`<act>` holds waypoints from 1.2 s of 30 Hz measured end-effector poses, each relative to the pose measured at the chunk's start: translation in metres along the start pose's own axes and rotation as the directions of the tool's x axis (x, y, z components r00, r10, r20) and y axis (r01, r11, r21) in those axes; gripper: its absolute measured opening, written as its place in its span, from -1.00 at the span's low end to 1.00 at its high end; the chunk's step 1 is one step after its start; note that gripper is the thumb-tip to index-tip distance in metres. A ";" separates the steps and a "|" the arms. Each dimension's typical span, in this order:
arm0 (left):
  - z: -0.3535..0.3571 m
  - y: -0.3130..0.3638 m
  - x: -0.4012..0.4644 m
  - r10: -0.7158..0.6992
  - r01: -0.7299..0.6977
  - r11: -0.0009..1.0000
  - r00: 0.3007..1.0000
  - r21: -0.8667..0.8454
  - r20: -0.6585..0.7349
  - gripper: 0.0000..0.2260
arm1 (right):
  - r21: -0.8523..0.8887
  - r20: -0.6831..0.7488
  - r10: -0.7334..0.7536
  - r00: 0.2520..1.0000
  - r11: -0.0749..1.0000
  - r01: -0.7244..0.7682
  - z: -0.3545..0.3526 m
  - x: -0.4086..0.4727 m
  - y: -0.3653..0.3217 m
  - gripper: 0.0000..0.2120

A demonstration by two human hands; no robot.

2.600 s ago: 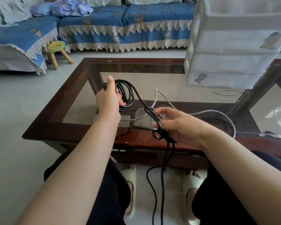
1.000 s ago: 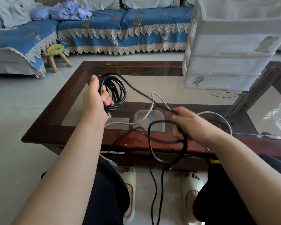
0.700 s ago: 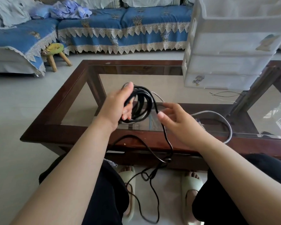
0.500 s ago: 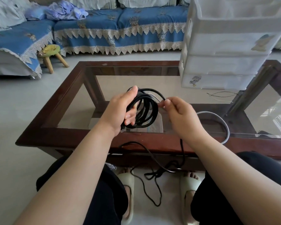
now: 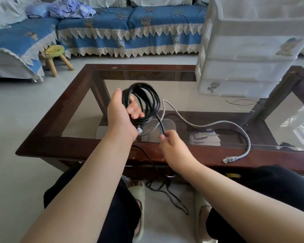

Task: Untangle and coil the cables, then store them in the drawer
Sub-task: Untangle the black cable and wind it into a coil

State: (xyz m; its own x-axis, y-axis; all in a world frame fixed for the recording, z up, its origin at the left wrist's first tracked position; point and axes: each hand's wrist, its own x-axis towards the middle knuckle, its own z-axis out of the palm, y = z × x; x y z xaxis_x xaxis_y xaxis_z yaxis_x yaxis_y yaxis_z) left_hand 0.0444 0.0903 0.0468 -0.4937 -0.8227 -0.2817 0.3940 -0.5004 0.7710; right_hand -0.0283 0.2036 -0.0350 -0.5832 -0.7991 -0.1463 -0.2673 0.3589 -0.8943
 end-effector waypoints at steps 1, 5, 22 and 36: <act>-0.002 0.004 0.004 -0.004 -0.003 0.995 0.998 -0.098 -0.070 -0.55 | -0.066 0.040 -0.032 0.999 0.997 0.034 0.004 -0.006 0.002 -0.81; -0.012 0.011 0.015 0.010 -0.072 0.972 0.964 -0.225 -0.265 -0.61 | -0.388 0.107 -0.220 0.970 0.889 0.245 0.009 -0.025 0.001 -0.67; -0.003 -0.021 0.010 0.312 -0.313 0.617 0.940 0.722 0.141 -0.51 | -0.561 0.231 -0.695 0.681 0.477 0.677 -0.045 -0.007 -0.035 -0.78; 0.001 -0.020 -0.019 -0.361 -0.345 0.504 0.748 0.792 0.556 -0.33 | -0.603 -0.057 -0.426 0.903 0.735 0.309 -0.081 0.010 -0.057 -0.54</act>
State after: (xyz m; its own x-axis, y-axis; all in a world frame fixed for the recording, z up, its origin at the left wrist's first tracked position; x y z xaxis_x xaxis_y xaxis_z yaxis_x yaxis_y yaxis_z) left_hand 0.0451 0.1158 0.0368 -0.9431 -0.2847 -0.1716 -0.2448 0.2453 0.9380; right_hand -0.0814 0.2141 0.0492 -0.4561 -0.8470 0.2732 -0.8396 0.3078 -0.4475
